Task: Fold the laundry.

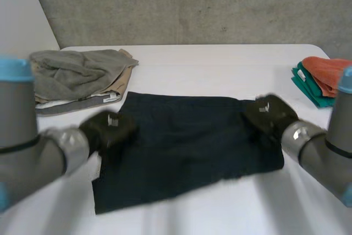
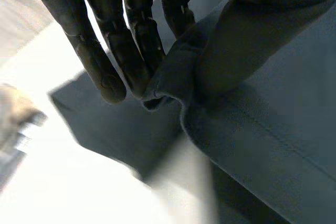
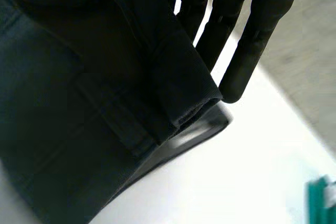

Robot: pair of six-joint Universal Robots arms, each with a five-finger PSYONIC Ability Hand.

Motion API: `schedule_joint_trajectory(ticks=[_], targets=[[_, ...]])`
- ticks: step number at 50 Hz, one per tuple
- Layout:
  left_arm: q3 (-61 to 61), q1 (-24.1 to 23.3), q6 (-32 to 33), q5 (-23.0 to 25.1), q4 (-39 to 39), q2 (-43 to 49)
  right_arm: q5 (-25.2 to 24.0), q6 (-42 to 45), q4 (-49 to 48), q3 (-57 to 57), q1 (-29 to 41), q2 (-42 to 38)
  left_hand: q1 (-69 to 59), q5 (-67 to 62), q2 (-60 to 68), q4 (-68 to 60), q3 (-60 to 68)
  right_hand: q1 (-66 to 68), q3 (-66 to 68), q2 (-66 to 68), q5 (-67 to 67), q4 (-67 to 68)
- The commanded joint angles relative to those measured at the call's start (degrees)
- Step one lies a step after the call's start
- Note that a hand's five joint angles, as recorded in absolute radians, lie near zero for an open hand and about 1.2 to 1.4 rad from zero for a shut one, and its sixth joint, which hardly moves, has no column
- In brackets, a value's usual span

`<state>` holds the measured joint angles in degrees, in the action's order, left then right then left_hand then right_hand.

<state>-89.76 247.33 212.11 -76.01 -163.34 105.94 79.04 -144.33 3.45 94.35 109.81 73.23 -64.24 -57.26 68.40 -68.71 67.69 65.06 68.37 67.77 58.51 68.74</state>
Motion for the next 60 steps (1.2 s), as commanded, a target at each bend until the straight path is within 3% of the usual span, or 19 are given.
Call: schedule_joint_trajectory(ticks=[1, 9, 10, 11, 12, 13, 15, 19, 24, 28, 33, 38, 45, 46, 47, 48, 54, 60], targets=[[19.0, -0.2, -1.8, -4.3, -21.7, 17.4, 7.0, -3.3, -15.3, -10.7, 2.6, -11.7, -15.8, -12.7, 11.6, -11.3, 12.3, 14.9, 11.6, 12.2, 11.5, 11.3], [37.1, -0.5, -1.9, -6.1, -26.3, 34.6, 15.8, -1.5, -28.7, -25.0, 4.8, -29.4, -15.8, -12.7, 11.6, -11.3, 12.3, 14.9, 11.6, 12.2, 11.5, 11.3], [39.6, -0.5, -2.3, -7.0, -26.2, 36.4, 16.2, -1.0, -29.7, -26.3, 5.0, -30.9, -13.4, -10.4, 9.3, -9.0, 10.0, 3.8, 0.4, 1.0, 0.3, 0.1], [40.3, -0.6, -2.7, -7.0, -26.2, 37.1, 17.5, 0.2, -31.6, -28.8, 5.2, -33.6, -0.1, 2.9, -4.1, 4.4, -3.3, -39.7, -43.0, -42.4, -43.1, -43.3], [40.7, -0.7, -3.1, -7.3, -26.2, 37.3, 18.4, 0.9, -32.1, -29.7, 5.3, -34.6, 19.0, 22.0, -23.2, 23.5, -22.5, -55.1, -58.4, -57.8, -58.5, -58.7], [40.8, -1.1, -4.9, -7.4, -26.2, 37.2, 19.6, 1.4, -32.4, -30.6, 5.4, -35.2, 54.2, 57.3, -58.4, 58.7, -57.7, -55.1, -58.4, -57.8, -58.5, -58.7], [40.2, -1.8, -7.2, -7.2, -26.4, 36.2, 21.8, 1.6, -32.6, -30.8, 5.8, -34.6, 54.2, 57.3, -58.4, 58.7, -57.7, -55.1, -58.4, -57.8, -58.5, -58.7], [32.5, -2.9, -12.5, -7.5, -26.9, 28.3, 20.2, -2.8, -31.6, -26.4, 5.9, -27.7, 54.2, 57.3, -58.4, 58.7, -57.7, -55.1, -58.4, -57.8, -58.5, -58.7], [20.2, -3.0, -14.9, -7.1, -28.8, 18.0, 12.3, -9.1, -21.6, -16.2, 4.2, -13.7, 54.2, 57.3, -58.4, 58.7, -57.7, -55.1, -58.4, -57.8, -58.5, -58.7], [9.6, -2.3, -15.6, -5.5, -31.8, 10.7, 7.2, -12.3, -10.3, -10.8, 1.6, -8.6, 54.2, 57.3, -58.4, 58.7, -57.7, -52.7, -56.0, -55.4, -56.2, -56.4], [-1.3, -1.1, -16.6, -2.0, -36.1, 5.0, 4.2, -14.9, -1.2, -6.1, -1.7, -8.1, 54.2, 57.3, -58.4, 58.7, -57.7, -47.7, -51.0, -50.4, -51.1, -51.3], [-7.3, -0.5, -19.6, 1.2, -40.7, 3.1, 3.4, -15.5, -5.4, -2.9, -3.1, -10.6, 54.2, 57.3, -58.4, 58.7, -57.7, -44.1, -47.4, -46.8, -47.6, -47.8], [-8.1, -1.1, -20.6, 1.1, -41.6, 3.7, 3.4, -15.2, -13.7, -2.9, -3.5, -16.3, 54.2, 57.3, -58.4, 58.7, -57.7, -31.5, -34.9, -34.3, -35.0, -35.2], [-8.1, -1.1, -20.6, 1.0, -41.6, 3.8, 3.5, -15.2, -14.3, -3.3, -3.5, -16.9, 54.2, 57.3, -58.4, 58.7, -57.7, -25.4, -28.7, -28.1, -28.8, -29.0], [-8.1, -1.1, -20.7, 0.9, -41.6, 3.7, 3.9, -15.2, -15.1, -3.9, -3.5, -17.6, 54.2, 57.3, -58.4, 58.7, -57.7, 9.7, 6.4, 7.0, 6.2, 6.0], [-8.0, -1.1, -20.9, 0.7, -41.6, 3.7, 4.5, -15.1, -15.4, -4.1, -3.8, -17.8, 54.2, 57.3, -58.4, 58.7, -57.7, 14.9, 11.6, 12.2, 11.4, 11.2], [-8.5, -1.1, -21.0, 0.0, -41.2, 2.0, 11.8, -12.6, -18.1, -1.9, -7.3, -11.5, 54.2, 57.3, -58.4, 58.7, -57.7, 14.9, 11.6, 12.2, 11.5, 11.3], [-10.0, -0.4, -21.7, -0.2, -40.8, -1.3, 12.7, 3.2, -18.2, -0.1, -11.6, -7.8, 54.2, 57.3, -58.4, 58.7, -57.7, 14.9, 11.6, 12.2, 11.5, 11.3]])
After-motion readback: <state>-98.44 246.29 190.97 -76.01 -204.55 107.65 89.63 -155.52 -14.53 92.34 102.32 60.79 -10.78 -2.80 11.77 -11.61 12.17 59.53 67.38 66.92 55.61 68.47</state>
